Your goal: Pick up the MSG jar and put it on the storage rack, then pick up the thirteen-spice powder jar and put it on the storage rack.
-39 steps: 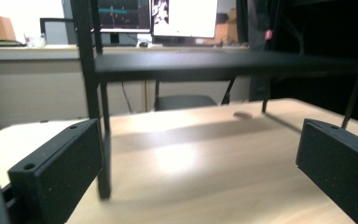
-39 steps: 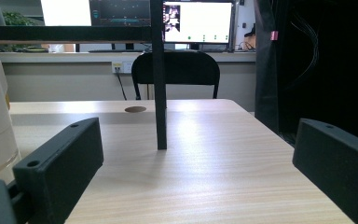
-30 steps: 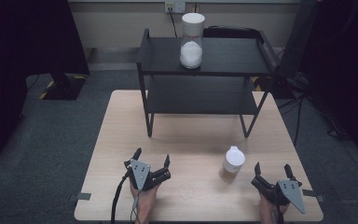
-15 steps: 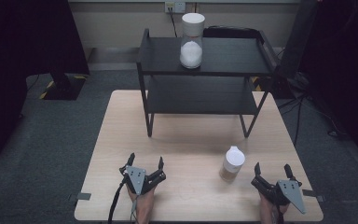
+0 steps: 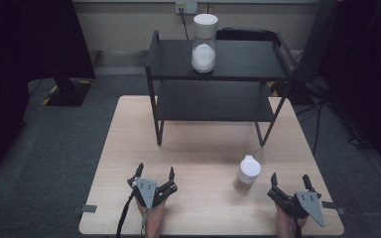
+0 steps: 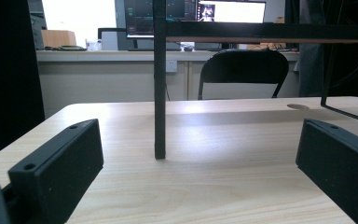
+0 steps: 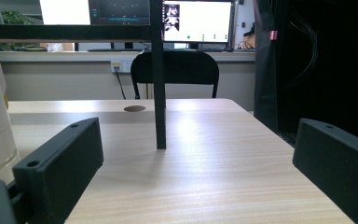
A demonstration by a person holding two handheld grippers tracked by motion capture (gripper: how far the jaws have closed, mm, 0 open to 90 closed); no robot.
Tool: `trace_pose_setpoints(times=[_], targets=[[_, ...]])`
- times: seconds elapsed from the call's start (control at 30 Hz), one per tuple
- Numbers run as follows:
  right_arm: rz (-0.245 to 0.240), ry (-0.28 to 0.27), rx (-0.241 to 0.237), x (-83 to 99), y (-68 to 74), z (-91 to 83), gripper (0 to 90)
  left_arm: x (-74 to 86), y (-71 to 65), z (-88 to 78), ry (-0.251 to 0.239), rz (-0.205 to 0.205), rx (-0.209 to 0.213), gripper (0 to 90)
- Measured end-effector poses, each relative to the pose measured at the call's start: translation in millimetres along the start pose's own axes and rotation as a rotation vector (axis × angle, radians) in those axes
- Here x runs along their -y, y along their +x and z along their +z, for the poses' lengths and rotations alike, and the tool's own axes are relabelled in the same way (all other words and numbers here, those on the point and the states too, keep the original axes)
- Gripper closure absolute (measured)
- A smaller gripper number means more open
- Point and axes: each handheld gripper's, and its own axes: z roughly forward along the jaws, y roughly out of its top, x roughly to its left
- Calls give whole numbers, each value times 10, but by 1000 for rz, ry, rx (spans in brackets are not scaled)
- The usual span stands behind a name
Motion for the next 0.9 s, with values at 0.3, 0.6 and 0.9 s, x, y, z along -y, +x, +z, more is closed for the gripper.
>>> trace_pose_setpoints(times=[0.3,0.6,0.9], targets=[[0,-1,-1,1,-2,-1,3,1,-11,0,0,-1,-7,0],[5,-4,-9,7,-22,-3,2,0,-12,0,0,0,-7,0],[6,-5,-24,10,-47,-3,0,1,1,0,-1,0,1,0]])
